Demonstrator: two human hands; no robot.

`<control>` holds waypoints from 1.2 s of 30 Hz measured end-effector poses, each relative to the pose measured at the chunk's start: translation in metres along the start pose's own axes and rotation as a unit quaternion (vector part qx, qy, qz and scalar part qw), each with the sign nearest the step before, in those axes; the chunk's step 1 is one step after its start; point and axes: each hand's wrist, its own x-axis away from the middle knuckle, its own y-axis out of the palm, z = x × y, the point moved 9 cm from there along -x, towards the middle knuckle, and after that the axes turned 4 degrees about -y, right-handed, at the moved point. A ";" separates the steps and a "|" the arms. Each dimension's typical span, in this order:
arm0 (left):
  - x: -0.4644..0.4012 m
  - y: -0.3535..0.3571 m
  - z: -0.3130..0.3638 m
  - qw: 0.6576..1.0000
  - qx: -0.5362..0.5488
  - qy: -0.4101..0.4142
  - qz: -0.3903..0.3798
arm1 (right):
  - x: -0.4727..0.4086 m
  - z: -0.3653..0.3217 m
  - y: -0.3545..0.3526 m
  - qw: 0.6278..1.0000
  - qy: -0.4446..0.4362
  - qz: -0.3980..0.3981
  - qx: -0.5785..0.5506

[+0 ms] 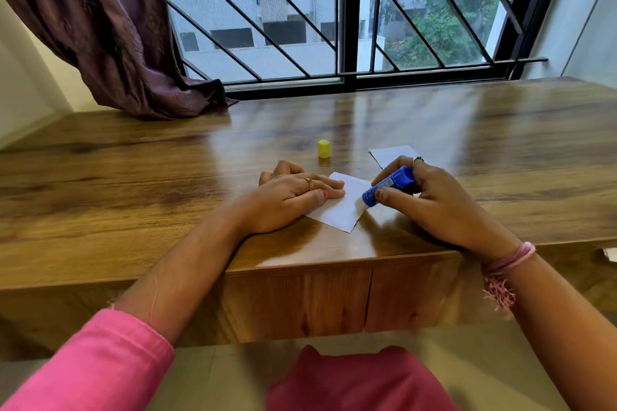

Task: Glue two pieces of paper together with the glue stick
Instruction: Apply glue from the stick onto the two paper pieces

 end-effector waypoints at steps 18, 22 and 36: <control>0.000 0.000 0.001 1.000 0.006 0.007 -0.005 | 0.001 -0.004 0.005 0.999 -0.021 -0.025 -0.008; 0.001 0.000 0.002 1.000 0.015 0.005 -0.007 | 0.005 -0.008 0.009 0.998 -0.030 -0.046 -0.016; 0.001 0.001 0.003 1.000 0.022 0.004 -0.014 | 0.005 -0.010 0.009 0.998 -0.040 -0.050 0.002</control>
